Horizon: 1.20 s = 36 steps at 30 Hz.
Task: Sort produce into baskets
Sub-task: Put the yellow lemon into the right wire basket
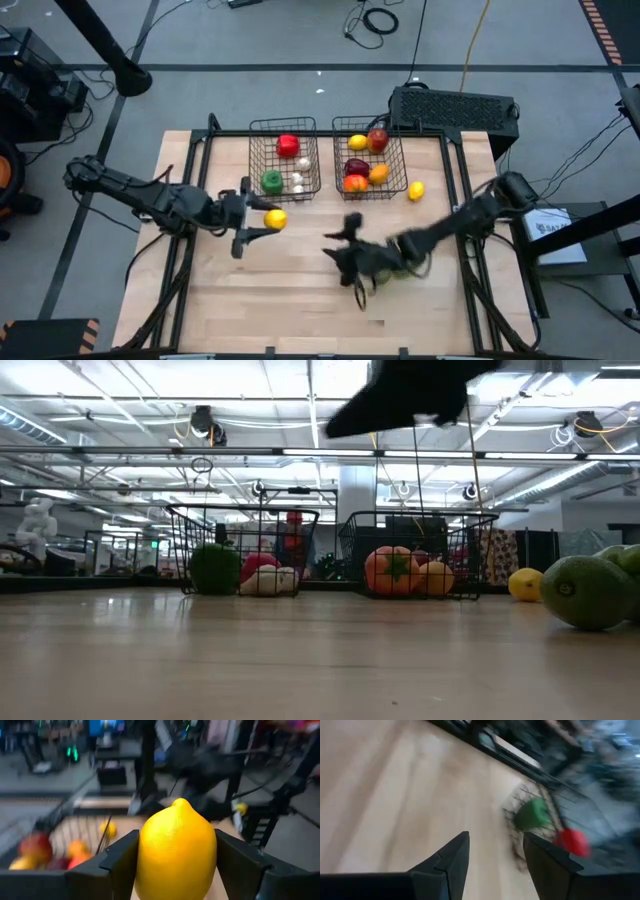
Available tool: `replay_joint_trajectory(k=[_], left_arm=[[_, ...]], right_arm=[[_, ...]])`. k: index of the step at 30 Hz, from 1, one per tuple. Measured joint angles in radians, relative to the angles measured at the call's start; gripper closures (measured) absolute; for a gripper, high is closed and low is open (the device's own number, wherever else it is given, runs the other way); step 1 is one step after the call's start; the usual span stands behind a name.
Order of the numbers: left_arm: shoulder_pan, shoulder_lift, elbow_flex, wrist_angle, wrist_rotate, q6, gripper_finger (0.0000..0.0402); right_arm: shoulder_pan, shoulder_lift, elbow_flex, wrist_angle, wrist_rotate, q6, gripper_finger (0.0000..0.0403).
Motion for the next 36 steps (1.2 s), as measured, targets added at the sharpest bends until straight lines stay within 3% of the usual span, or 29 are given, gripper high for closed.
replay_joint_trajectory(k=[5, 10, 12, 19, 26, 36], left_arm=[[-0.049, 0.001, 0.000, 0.099, -0.002, 0.098, 0.0168], [-0.082, 0.007, -0.001, 0.124, -0.002, 0.131, 0.0168], [-0.092, 0.010, -0.001, 0.127, -0.002, 0.130, 0.0168], [-0.131, 0.028, -0.001, 0.154, -0.002, 0.137, 0.0168], [-0.131, 0.056, -0.002, 0.178, -0.009, 0.153, 0.0168], [-0.131, 0.076, -0.002, 0.177, -0.050, 0.153, 0.0168]], right_arm=[[-0.218, 0.000, 0.000, 0.153, -0.207, -0.047, 0.0226], [-0.382, 0.044, 0.001, 0.299, -0.541, 0.002, 0.0248], [-0.417, 0.085, 0.000, 0.337, -0.623, 0.017, 0.0261], [-0.435, 0.232, 0.063, 0.380, -0.627, 0.032, 0.0299], [-0.436, 0.339, 0.184, 0.322, -0.479, 0.045, 0.0333], [-0.442, 0.351, 0.221, 0.265, -0.360, 0.048, 0.0355]])
